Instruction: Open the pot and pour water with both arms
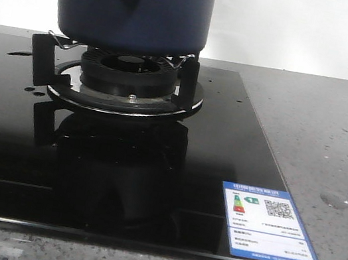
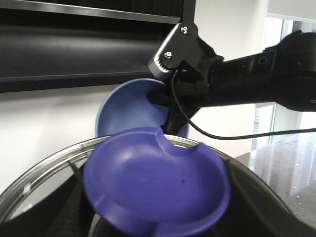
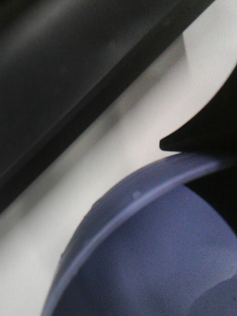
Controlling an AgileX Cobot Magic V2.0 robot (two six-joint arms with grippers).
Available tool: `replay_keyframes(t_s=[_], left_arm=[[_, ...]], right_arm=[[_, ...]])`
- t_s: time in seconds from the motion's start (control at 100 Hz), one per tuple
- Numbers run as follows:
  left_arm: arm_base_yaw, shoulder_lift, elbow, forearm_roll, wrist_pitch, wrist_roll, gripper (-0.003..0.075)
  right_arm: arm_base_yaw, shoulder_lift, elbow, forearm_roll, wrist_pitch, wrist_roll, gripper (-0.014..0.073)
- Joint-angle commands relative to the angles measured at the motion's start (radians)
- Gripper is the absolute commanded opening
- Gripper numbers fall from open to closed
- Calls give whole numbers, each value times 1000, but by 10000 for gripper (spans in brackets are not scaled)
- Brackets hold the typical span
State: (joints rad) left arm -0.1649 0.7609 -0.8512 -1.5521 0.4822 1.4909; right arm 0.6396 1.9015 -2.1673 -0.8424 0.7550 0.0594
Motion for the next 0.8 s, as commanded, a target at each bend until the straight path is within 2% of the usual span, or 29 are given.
replay_keyframes(t_s=[0.0,0.11,0.22,0.38,0.53,0.66,0.79], left_arm=[[-11,-6,-36,-51,-5,-9,158],[-11,-6,-36,-51,-7,-9,158],[-11,-6,-36,-51,-7,-9,158],[-20,-6,-36,-51,-18,-9,158],[-46,-6,-36,-28,-36,-9,158],[-46,-6,-36,-22,-36,-9,158],[-46,-6,-36,-22,-36,-9,158]], right_arm=[[7,-47,-34,-123,-88,22,-50],[14,-47,-34,-178,-117,23,-50],[28,-47,-34,-279,-149,34,-50],[52,-47,-34,-455,-164,115,-50],[74,-47,-34,-549,-166,115,-50],[91,-49,-34,-581,-162,115,-50],[101,-49,-34,-556,-112,115,-51]])
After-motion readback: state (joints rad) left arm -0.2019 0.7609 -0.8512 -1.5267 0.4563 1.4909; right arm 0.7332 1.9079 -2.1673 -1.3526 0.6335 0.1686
